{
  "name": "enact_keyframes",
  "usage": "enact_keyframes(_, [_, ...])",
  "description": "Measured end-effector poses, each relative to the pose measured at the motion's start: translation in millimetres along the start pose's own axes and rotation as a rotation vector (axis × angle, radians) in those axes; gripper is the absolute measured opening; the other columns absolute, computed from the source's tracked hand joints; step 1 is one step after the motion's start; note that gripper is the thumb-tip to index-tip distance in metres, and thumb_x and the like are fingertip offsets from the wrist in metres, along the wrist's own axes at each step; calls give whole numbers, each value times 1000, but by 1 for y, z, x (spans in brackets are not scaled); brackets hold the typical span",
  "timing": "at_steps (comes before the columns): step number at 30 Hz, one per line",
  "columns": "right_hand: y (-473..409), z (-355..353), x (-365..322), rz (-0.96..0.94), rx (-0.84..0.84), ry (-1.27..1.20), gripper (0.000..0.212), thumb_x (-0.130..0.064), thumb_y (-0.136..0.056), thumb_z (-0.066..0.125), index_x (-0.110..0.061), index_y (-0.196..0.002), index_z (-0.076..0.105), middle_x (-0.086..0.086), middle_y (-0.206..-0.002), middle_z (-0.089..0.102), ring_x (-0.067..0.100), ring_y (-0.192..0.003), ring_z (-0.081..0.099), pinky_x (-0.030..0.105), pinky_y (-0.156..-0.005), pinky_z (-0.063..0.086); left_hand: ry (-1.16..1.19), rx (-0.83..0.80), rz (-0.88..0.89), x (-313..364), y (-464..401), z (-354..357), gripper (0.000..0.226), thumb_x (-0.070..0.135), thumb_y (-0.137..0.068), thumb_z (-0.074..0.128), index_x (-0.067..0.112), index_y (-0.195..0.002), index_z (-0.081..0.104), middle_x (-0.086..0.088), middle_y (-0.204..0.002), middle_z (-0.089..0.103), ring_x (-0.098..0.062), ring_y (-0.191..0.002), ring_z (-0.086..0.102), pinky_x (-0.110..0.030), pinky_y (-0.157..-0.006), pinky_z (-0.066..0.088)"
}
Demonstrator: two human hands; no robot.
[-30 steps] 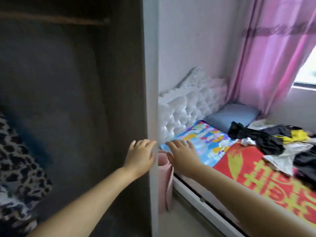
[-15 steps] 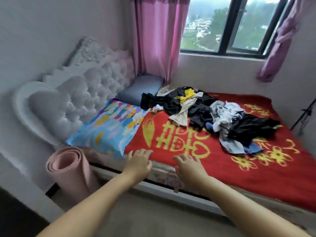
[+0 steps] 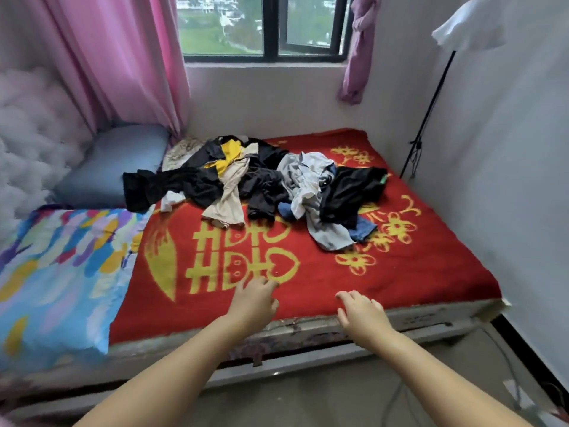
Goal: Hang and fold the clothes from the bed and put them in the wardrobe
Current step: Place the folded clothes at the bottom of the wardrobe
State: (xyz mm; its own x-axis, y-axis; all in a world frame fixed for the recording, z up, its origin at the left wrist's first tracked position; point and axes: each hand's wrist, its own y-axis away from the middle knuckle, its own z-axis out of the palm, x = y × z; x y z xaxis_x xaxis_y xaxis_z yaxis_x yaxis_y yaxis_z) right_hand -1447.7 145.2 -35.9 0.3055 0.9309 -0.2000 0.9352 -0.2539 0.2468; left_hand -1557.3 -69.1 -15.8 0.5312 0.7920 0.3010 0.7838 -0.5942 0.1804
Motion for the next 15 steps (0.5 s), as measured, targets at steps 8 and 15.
enact_keyframes(8, [-107,-4,77,84,-84,-52,38,-29,-100,35,-22,-138,40,1,-133,49,21,-121,49,40,-105,34,-46,-129,35,29,-136,21,42,29,-97,42,24,-138,44,-1,-136,49,-21,-128,43,-44,-112,23])
enact_keyframes(15, [-230,-16,133,18,-219,-38,39,-30,-100,37,-23,-138,41,1,-135,48,20,-124,48,39,-106,34,32,-156,-79,42,-257,35,41,27,-97,40,23,-137,45,1,-132,51,-20,-125,45,-41,-110,28])
